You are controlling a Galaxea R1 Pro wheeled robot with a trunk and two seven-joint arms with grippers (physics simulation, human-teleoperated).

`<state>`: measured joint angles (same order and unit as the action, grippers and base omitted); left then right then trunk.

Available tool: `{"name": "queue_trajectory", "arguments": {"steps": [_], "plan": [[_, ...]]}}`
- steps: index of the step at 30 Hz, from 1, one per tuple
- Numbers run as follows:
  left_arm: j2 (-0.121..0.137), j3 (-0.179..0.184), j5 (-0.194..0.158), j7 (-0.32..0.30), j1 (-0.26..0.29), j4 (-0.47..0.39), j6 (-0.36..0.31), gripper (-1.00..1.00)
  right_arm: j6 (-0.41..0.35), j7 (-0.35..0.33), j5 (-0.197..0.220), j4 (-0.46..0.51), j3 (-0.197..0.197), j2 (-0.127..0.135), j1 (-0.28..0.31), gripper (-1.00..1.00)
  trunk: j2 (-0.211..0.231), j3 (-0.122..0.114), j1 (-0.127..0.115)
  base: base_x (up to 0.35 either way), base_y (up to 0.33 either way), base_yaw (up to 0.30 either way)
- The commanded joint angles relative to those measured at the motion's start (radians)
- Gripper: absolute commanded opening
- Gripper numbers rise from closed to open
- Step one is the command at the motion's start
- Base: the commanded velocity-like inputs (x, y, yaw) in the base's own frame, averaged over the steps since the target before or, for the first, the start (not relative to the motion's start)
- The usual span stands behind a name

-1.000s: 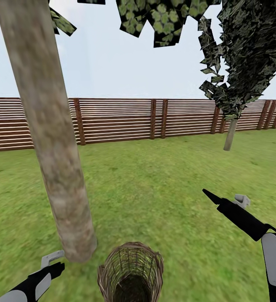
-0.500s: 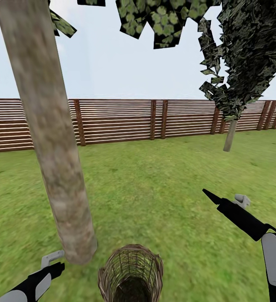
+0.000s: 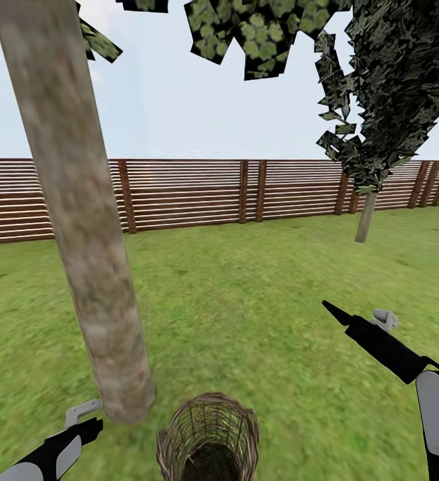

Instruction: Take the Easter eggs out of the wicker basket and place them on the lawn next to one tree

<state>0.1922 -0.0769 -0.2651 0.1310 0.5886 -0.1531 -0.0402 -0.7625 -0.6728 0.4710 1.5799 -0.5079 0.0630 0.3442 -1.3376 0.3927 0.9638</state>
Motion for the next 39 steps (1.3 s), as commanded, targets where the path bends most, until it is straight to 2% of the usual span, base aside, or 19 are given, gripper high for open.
{"name": "queue_trajectory", "arguments": {"steps": [1,31,39], "plan": [[0.000,-0.008,0.001,0.001,0.000,-0.002,-0.004,1.00,-0.006,-0.002,0.002,0.000,-0.002,0.000,0.001,1.00,0.007,-0.002,-0.004,0.000,0.000,0.000],[-0.004,-0.007,-0.002,0.001,0.000,-0.002,-0.004,1.00,-0.006,0.001,-0.002,0.000,0.000,0.000,0.001,1.00,0.217,-0.096,-0.119,0.000,0.000,0.000],[-0.005,-0.007,-0.001,0.001,-0.001,-0.002,-0.004,1.00,-0.006,0.007,-0.002,0.000,0.026,0.000,0.001,1.00,0.273,-0.121,-0.150,0.000,0.000,0.000]]}}
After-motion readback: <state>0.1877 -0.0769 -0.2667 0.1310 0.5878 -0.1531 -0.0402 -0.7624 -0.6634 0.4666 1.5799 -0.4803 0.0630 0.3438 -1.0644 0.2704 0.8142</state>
